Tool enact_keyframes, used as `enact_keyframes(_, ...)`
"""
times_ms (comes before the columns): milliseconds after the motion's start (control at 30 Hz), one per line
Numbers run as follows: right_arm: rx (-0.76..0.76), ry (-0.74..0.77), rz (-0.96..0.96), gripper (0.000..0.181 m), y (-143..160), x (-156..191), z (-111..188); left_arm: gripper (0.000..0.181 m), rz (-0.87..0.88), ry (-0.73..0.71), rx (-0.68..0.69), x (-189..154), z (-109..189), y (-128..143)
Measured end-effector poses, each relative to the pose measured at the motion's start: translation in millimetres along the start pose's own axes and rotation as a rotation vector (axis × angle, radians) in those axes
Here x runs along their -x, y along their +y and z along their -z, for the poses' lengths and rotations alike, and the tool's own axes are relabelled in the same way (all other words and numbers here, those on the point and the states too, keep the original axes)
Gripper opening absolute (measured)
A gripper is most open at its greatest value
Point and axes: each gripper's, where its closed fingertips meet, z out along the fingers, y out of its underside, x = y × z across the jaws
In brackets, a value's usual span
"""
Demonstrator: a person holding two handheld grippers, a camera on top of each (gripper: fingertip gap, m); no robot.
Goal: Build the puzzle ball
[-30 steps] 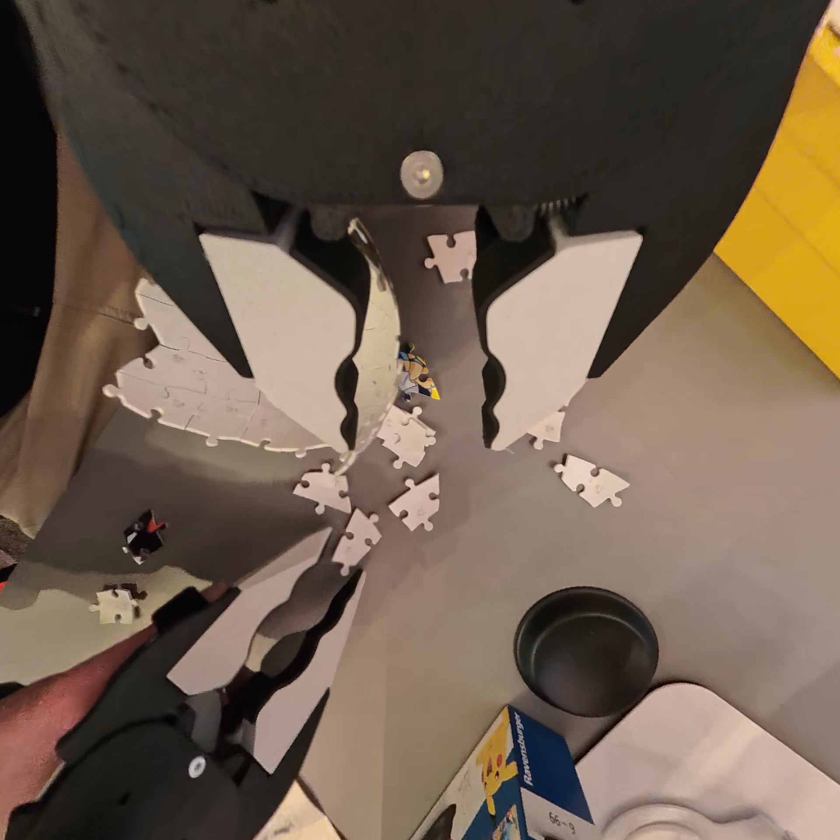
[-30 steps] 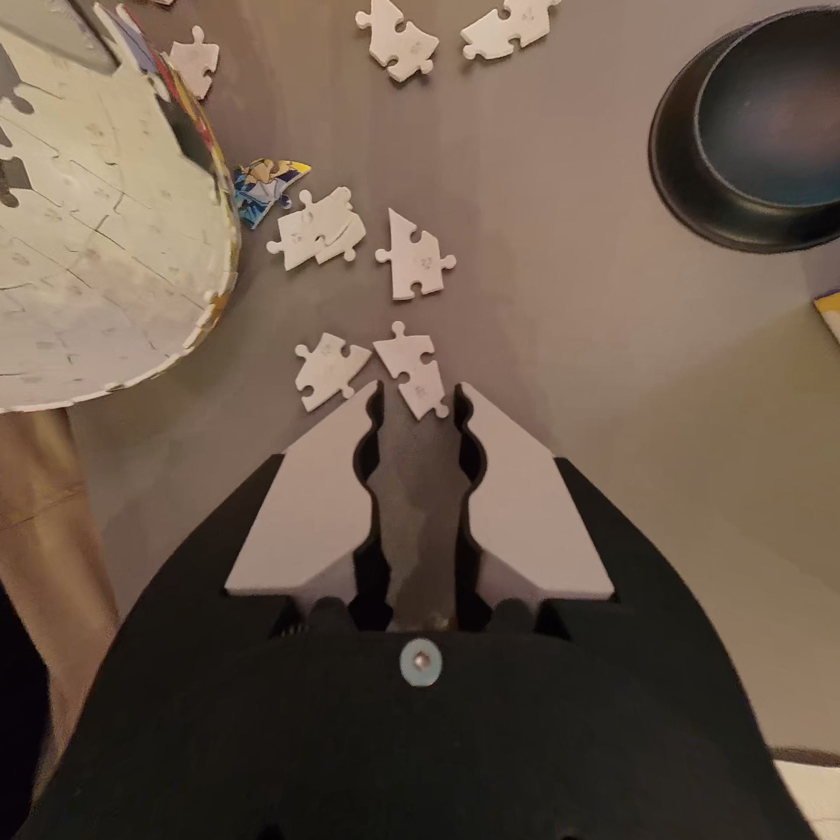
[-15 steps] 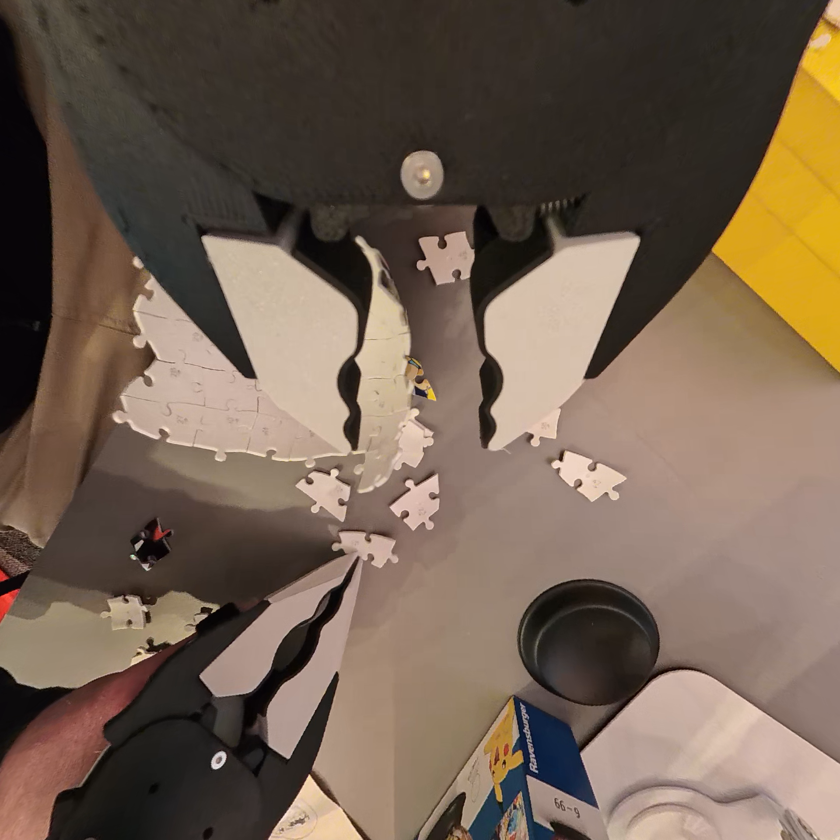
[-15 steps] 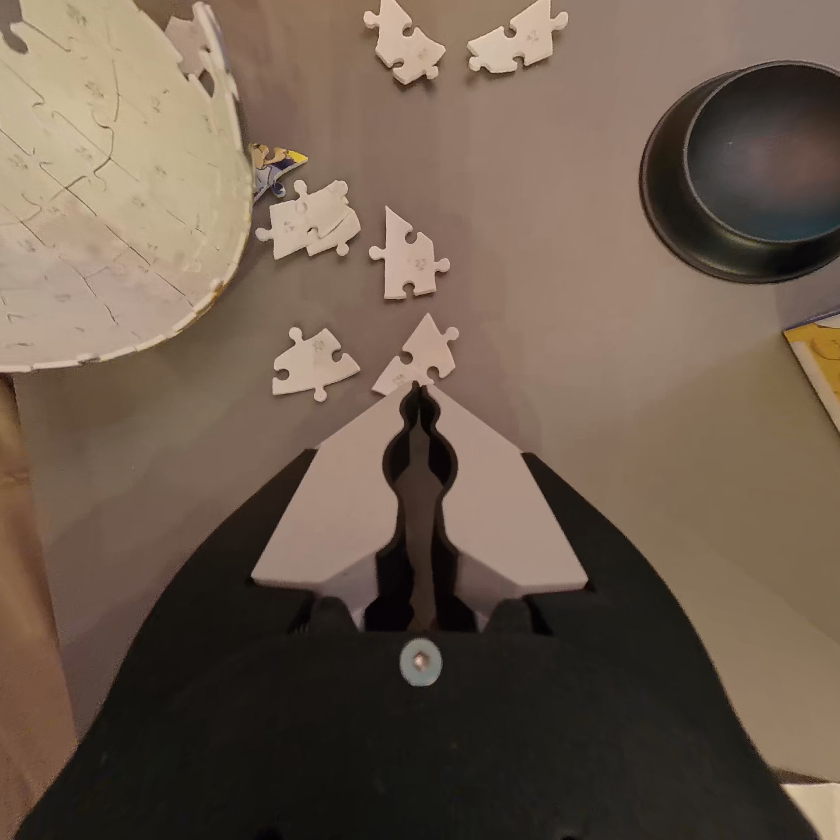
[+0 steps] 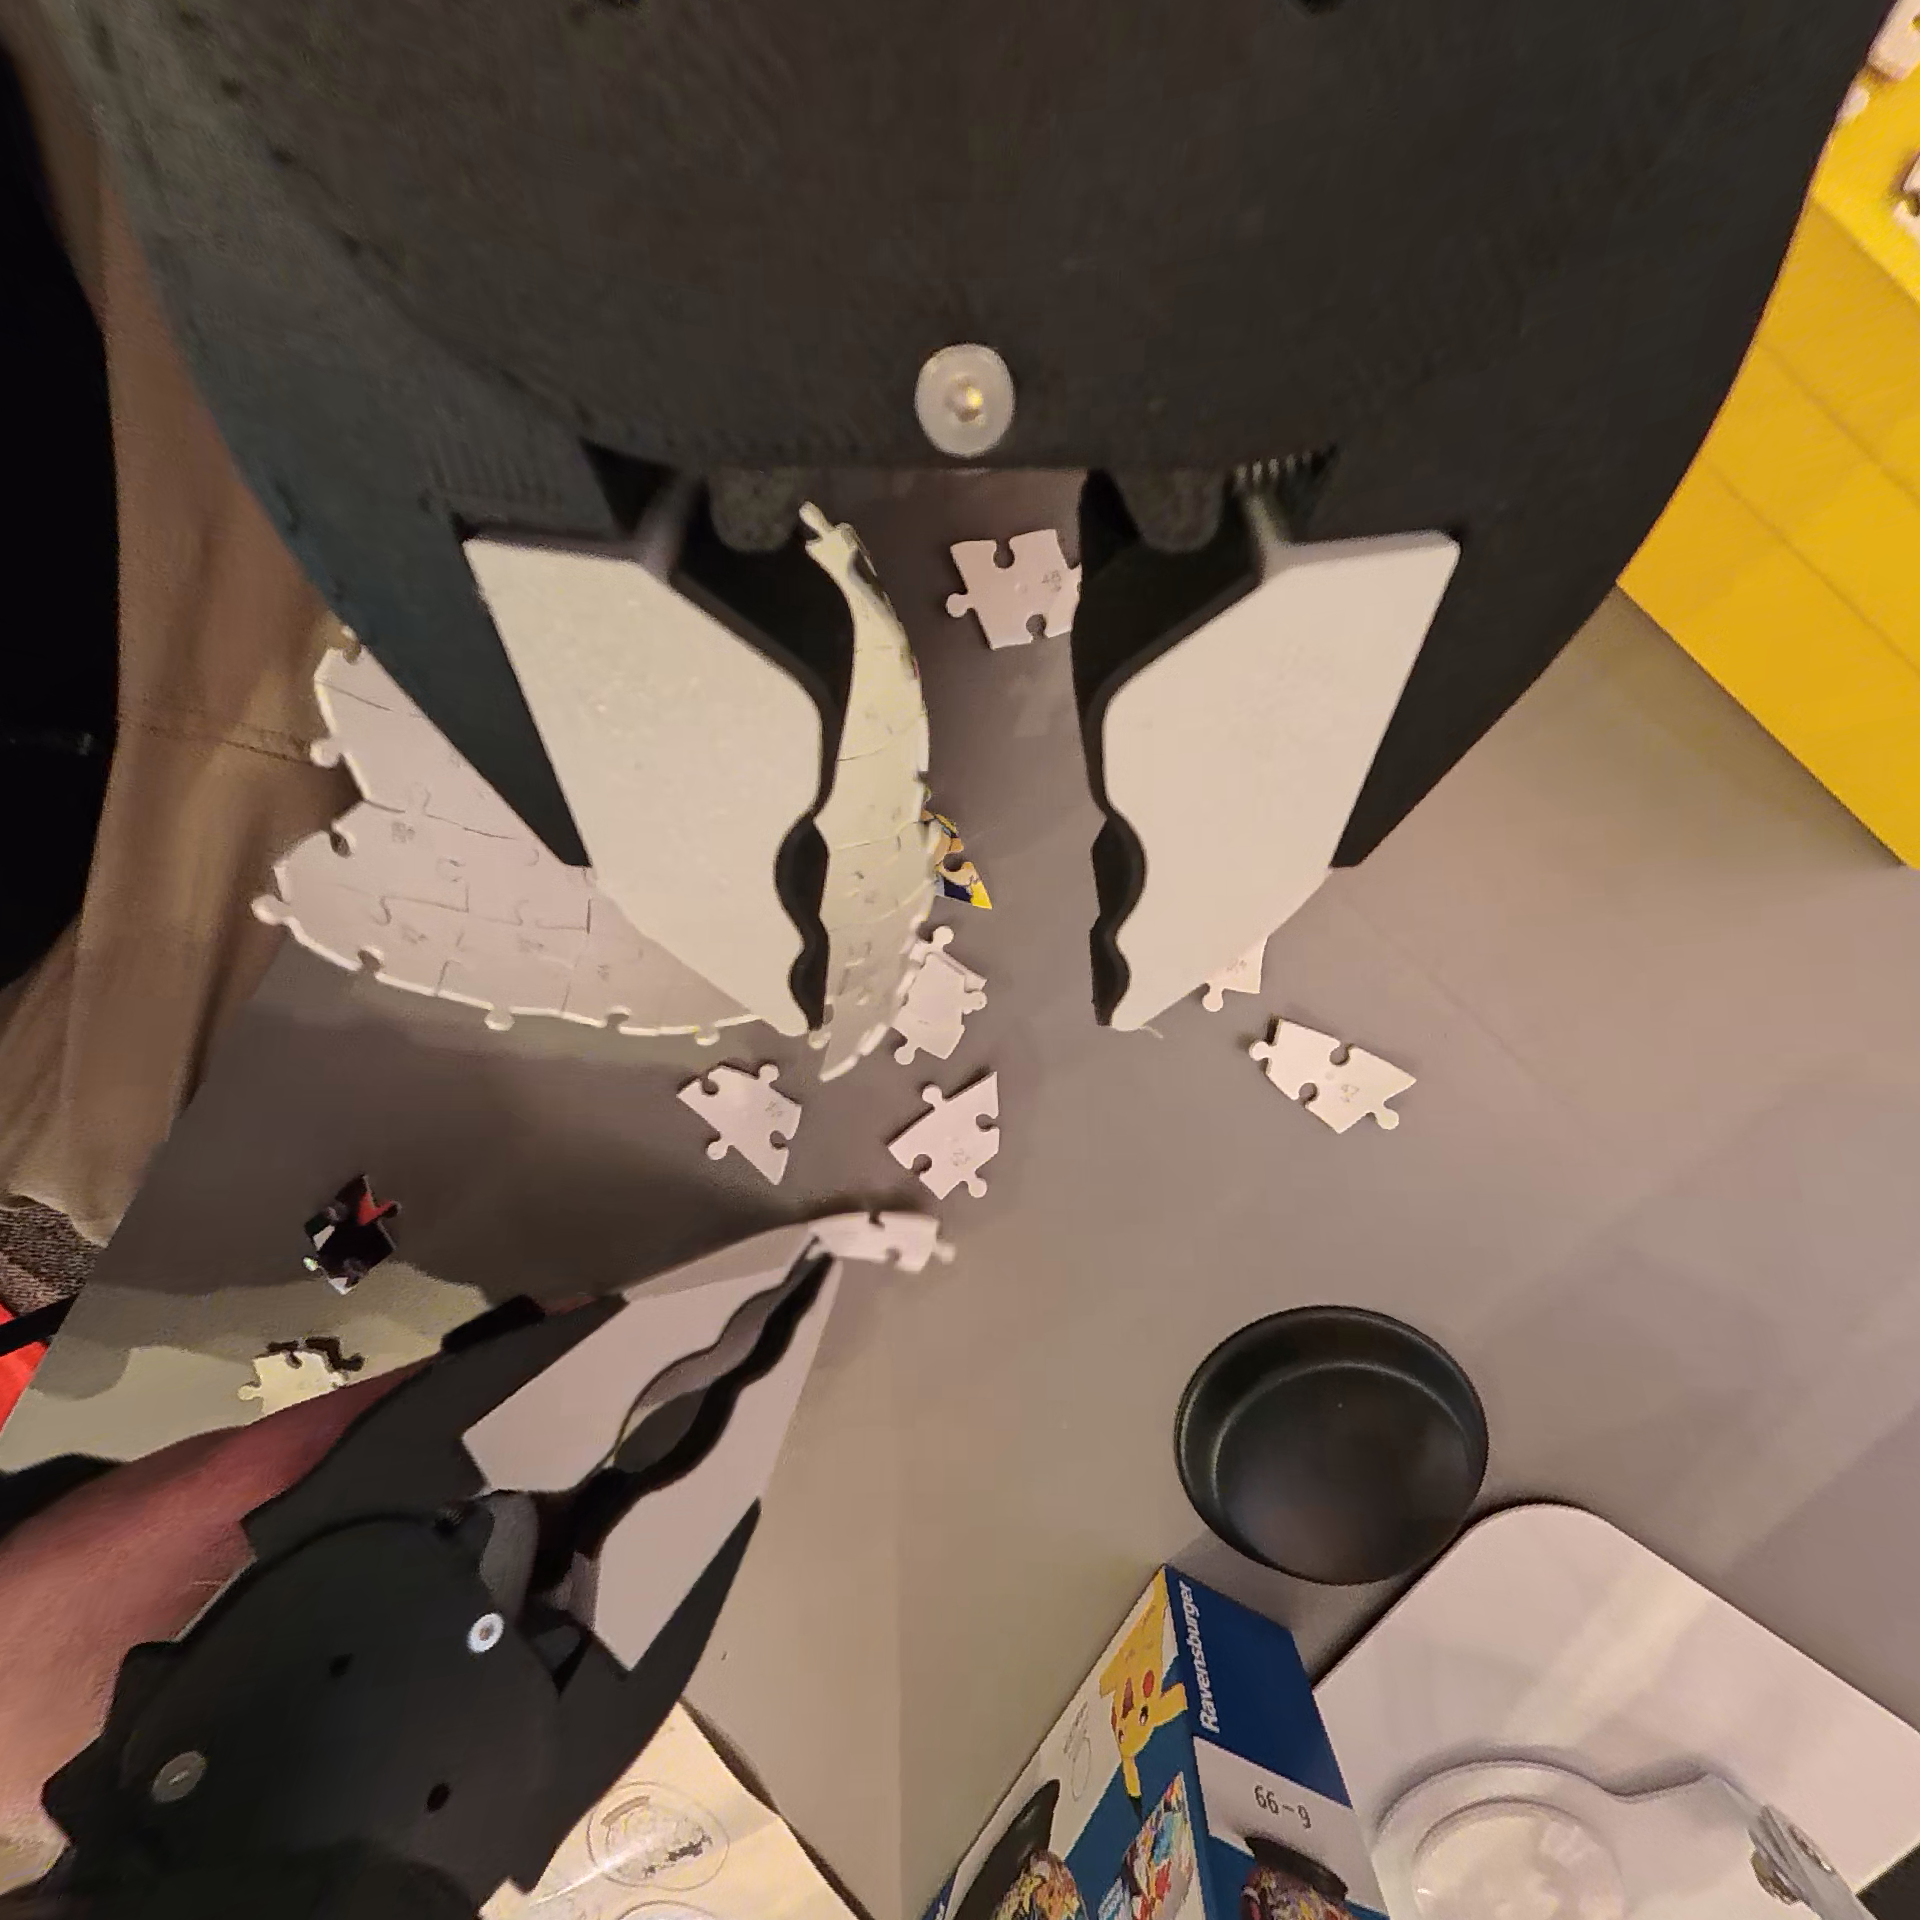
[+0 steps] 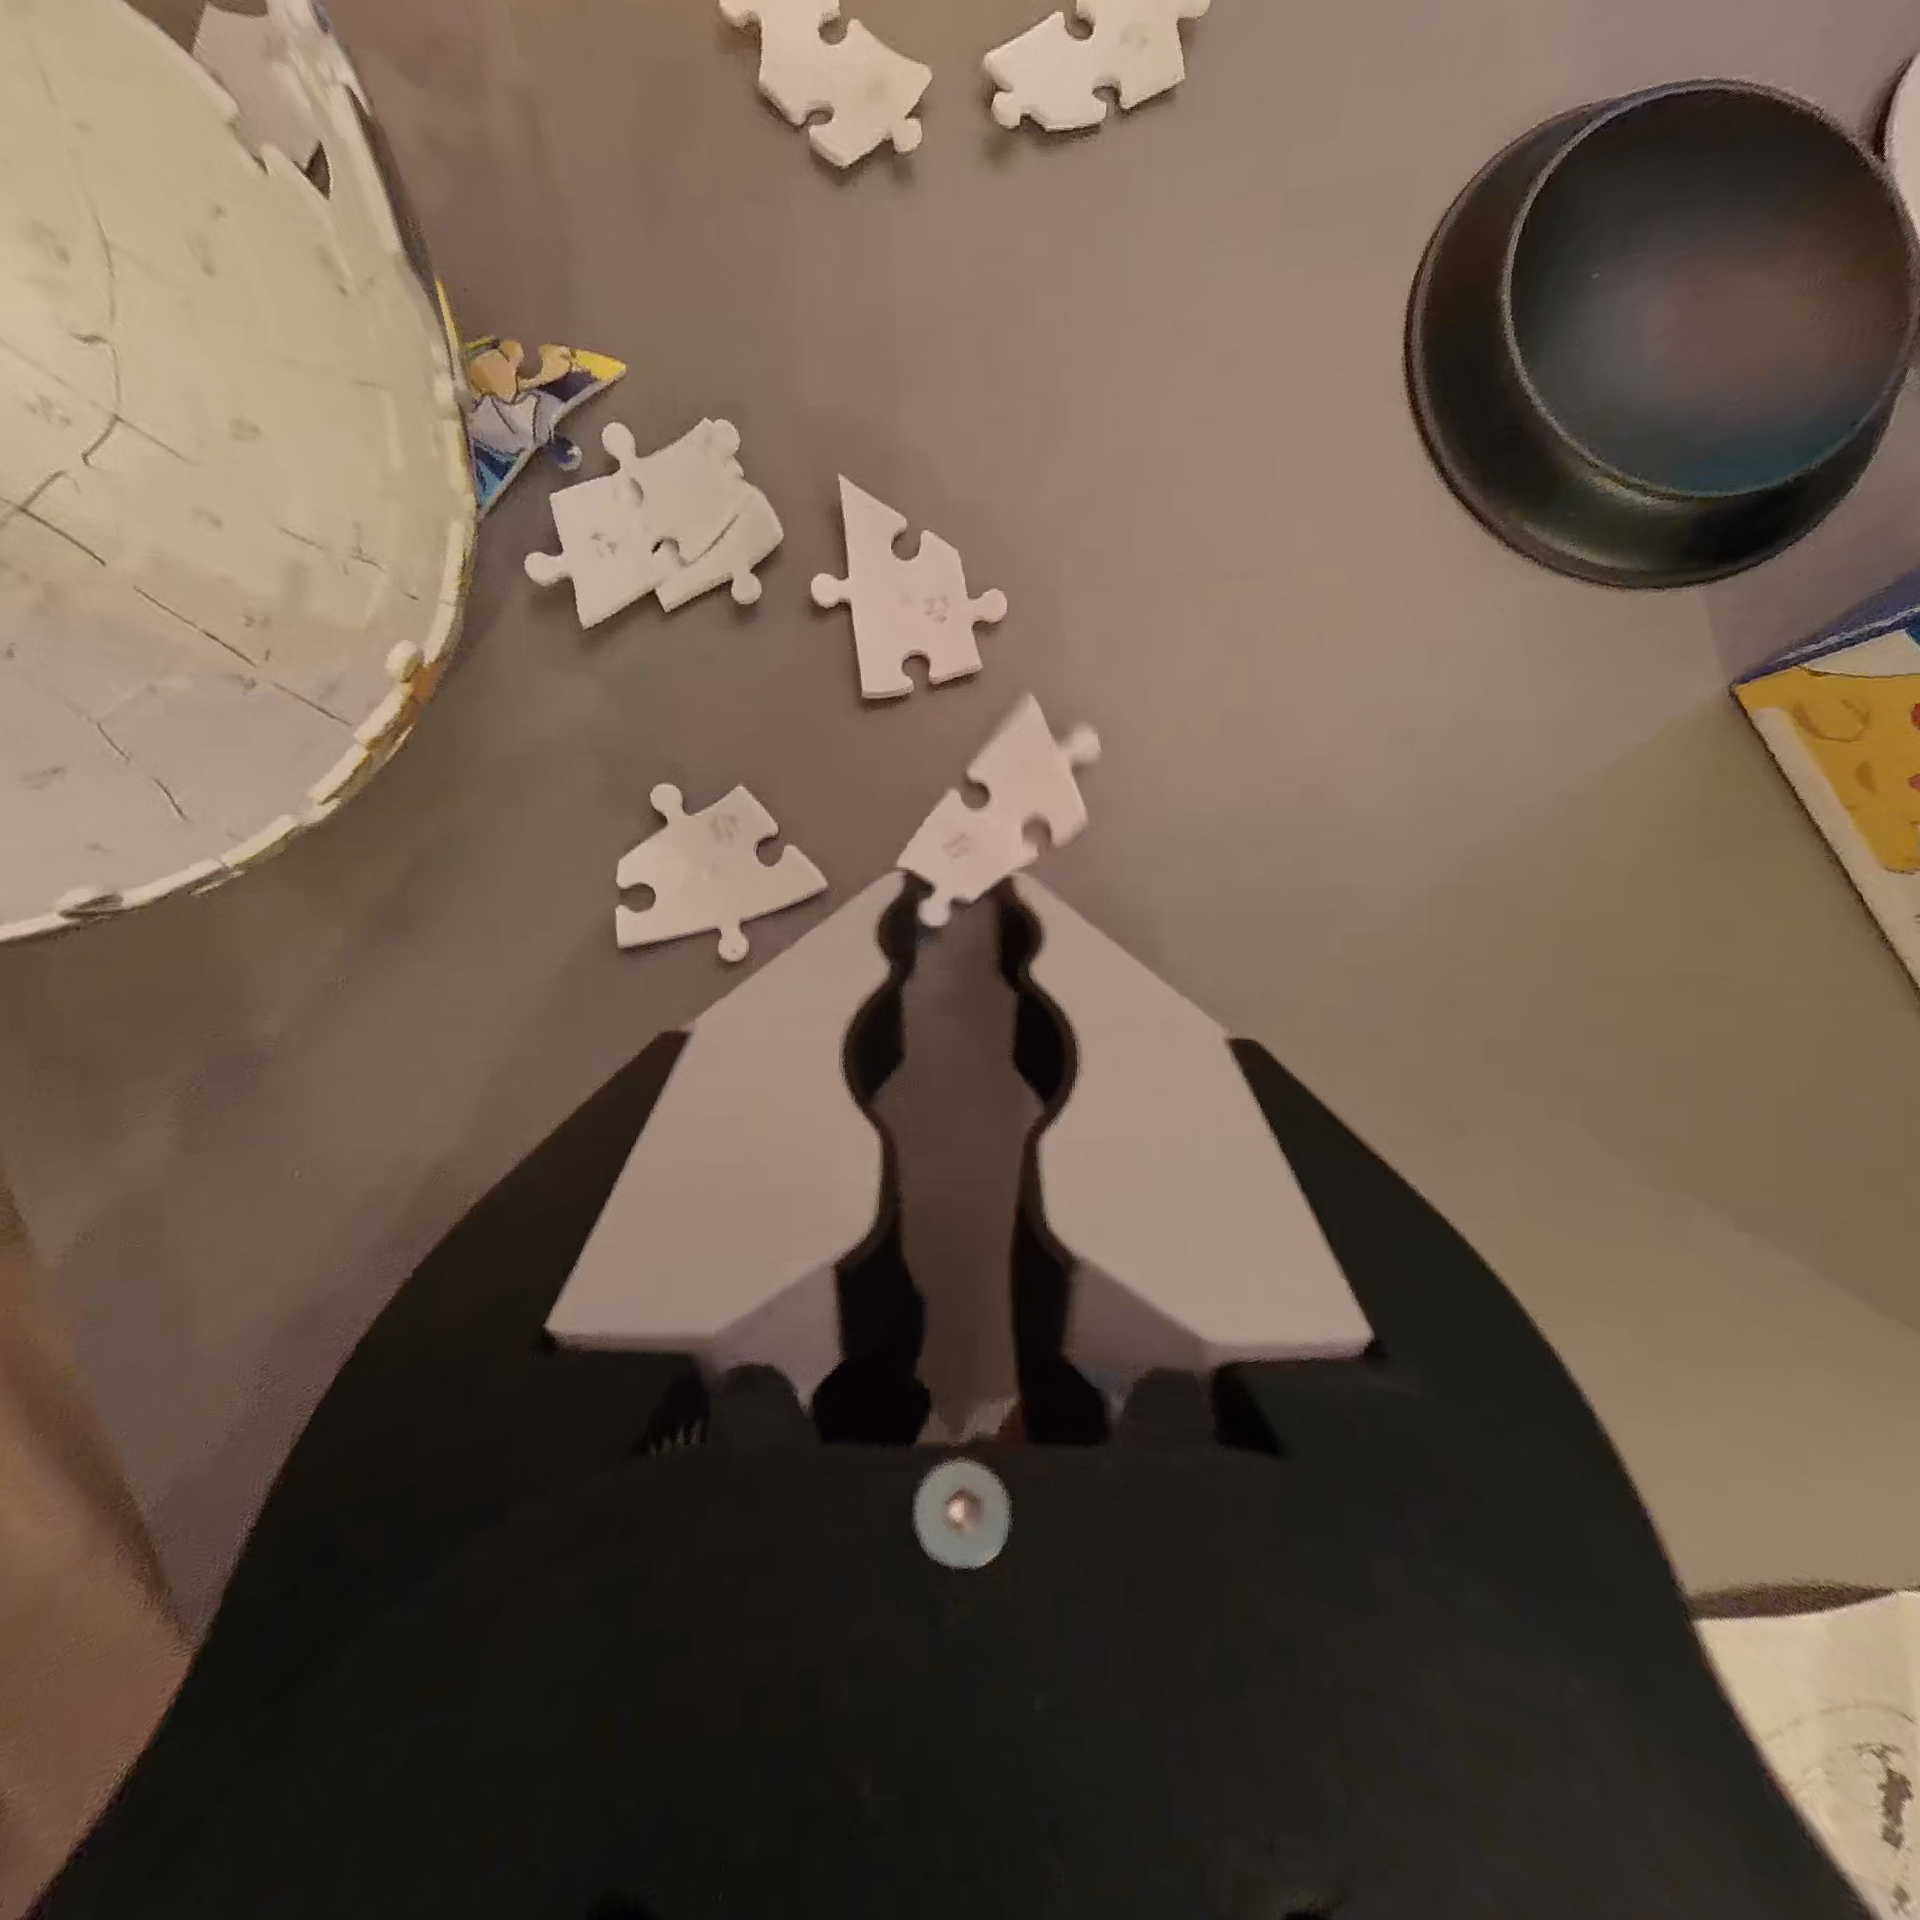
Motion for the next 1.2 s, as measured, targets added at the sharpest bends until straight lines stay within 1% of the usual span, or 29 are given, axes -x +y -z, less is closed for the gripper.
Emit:
enact_keyframes(33, -0.012, -0.004, -0.006, 0.004, -0.9, 0.4, -0.8, 0.048, 0.000, 0.000, 0.001, 0.4, 0.1, 0.2)
enact_keyframes(133, -0.018, -0.019, -0.001, 0.004, -1.3, 0.6, -1.2, 0.048, 0.002, -0.002, -0.001, 1.8, 1.3, 0.7)
enact_keyframes(333, 0.017, -0.022, 0.086, 0.003, 2.7, 0.5, 2.3, 0.048, 0.003, -0.003, -0.009, 3.0, 4.6, -0.2)
enact_keyframes(433, 0.000, -0.008, 0.150, 0.003, -1.9, 0.2, 10.9, 0.048, 0.004, -0.001, -0.004, 3.5, 4.3, 0.8)
enact_keyframes(533, -0.027, 0.015, 0.234, 0.003, -9.6, 2.8, 25.9, 0.048, 0.004, 0.002, -0.010, 3.0, 6.6, -0.4)
enact_keyframes(667, -0.114, 0.064, 0.401, 0.003, -27.5, 14.0, 55.2, 0.046, 0.026, 0.054, -0.067, -6.0, 12.5, -13.2)
enact_keyframes(800, -0.198, 0.171, 0.640, 0.002, -47.3, 29.5, 84.6, 0.044, 0.104, 0.186, -0.172, -25.6, 20.8, -34.7)
enact_keyframes(900, -0.208, 0.296, 0.850, 0.002, -58.5, 40.2, 101.5, 0.041, 0.172, 0.299, -0.241, -39.8, 29.0, -48.5)
enact_keyframes(1000, -0.204, 0.409, 1.024, 0.002, -69.7, 49.4, 116.2, 0.040, 0.204, 0.382, -0.253, -54.6, 31.6, -54.1)
enact_keyframes(1067, -0.204, 0.452, 1.113, 0.002, -75.6, 56.2, 123.0, 0.039, 0.209, 0.434, -0.259, -66.2, 31.9, -58.3)
enact_keyframes(1100, -0.198, 0.476, 1.156, 0.002, -77.9, 58.5, 125.0, 0.037, 0.207, 0.456, -0.261, -71.5, 31.7, -60.2)
enact_keyframes(1133, -0.194, 0.493, 1.195, 0.002, -79.9, 60.7, 126.4, 0.030, 0.204, 0.472, -0.257, -75.5, 30.8, -60.9)
enact_keyframes(1167, -0.195, 0.504, 1.224, 0.002, -82.0, 63.1, 127.5, 0.016, 0.198, 0.483, -0.250, -78.7, 29.8, -60.5)
enact_keyframes(1200, -0.190, 0.511, 1.243, 0.002, -83.4, 64.2, 127.9, 0.006, 0.192, 0.498, -0.254, -81.9, 29.7, -60.9)
